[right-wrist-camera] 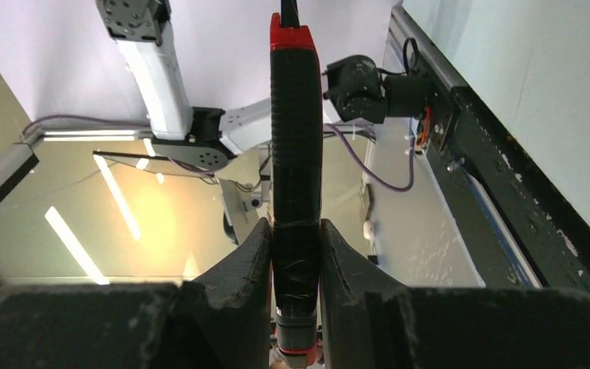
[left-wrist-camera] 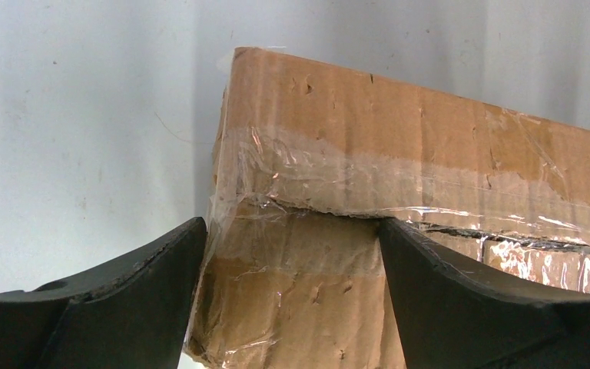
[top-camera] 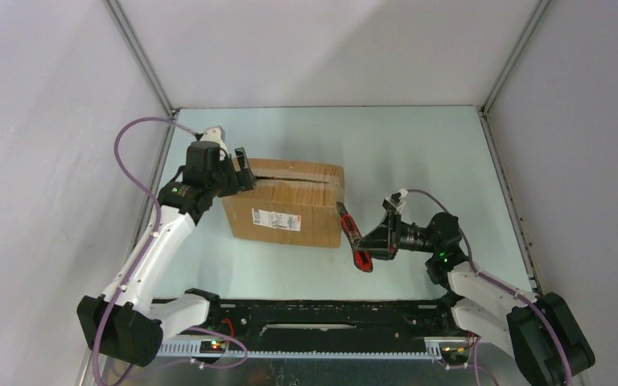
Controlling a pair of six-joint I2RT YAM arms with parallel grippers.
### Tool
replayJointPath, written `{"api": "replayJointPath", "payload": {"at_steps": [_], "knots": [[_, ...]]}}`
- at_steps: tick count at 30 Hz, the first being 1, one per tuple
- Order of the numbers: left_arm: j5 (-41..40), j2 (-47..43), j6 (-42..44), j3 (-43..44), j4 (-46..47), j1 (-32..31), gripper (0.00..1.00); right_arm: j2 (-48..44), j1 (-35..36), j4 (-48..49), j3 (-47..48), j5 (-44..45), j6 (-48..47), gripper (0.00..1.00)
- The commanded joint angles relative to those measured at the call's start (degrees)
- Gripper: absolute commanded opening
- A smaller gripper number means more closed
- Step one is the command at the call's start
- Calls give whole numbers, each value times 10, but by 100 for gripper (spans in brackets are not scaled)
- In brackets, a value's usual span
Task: Unpack the express box
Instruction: Cut the express box at the center of the board.
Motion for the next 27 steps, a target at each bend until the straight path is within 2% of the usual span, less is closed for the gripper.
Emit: {"api": "replayJointPath", "payload": {"at_steps": [1,4,7,9,12,15,17,19,22,24,27], "knots": [[-21,14,39,15,-76,-9,86,-37,30,-40,35,26,-70,0],[-67,-6,41,20,-87,-8,88,-109,3,-172,41,22,-124,0],[-90,-29,52,35,-94,-9,89,-193,-48,-381,80,24,-229,0],[-104,-39,63,60,-105,-16,91,-219,-81,-459,104,15,-273,0],[-128,-54,80,92,-118,-34,99,-229,-101,-487,114,-3,-292,0],[-150,-72,95,122,-125,-57,100,-232,-97,-475,118,-15,-296,0],[-137,-80,99,150,-131,-69,100,-229,-85,-463,135,-22,-298,0],[-49,-84,94,184,-134,-83,99,-227,-61,-459,156,-16,-307,0],[171,-67,57,209,-135,-94,97,-216,-12,-443,187,8,-312,0],[273,-74,13,179,-91,-121,96,-200,20,-443,208,23,-323,0],[367,-92,-70,98,12,-155,95,-169,61,-418,228,35,-324,0]]}}
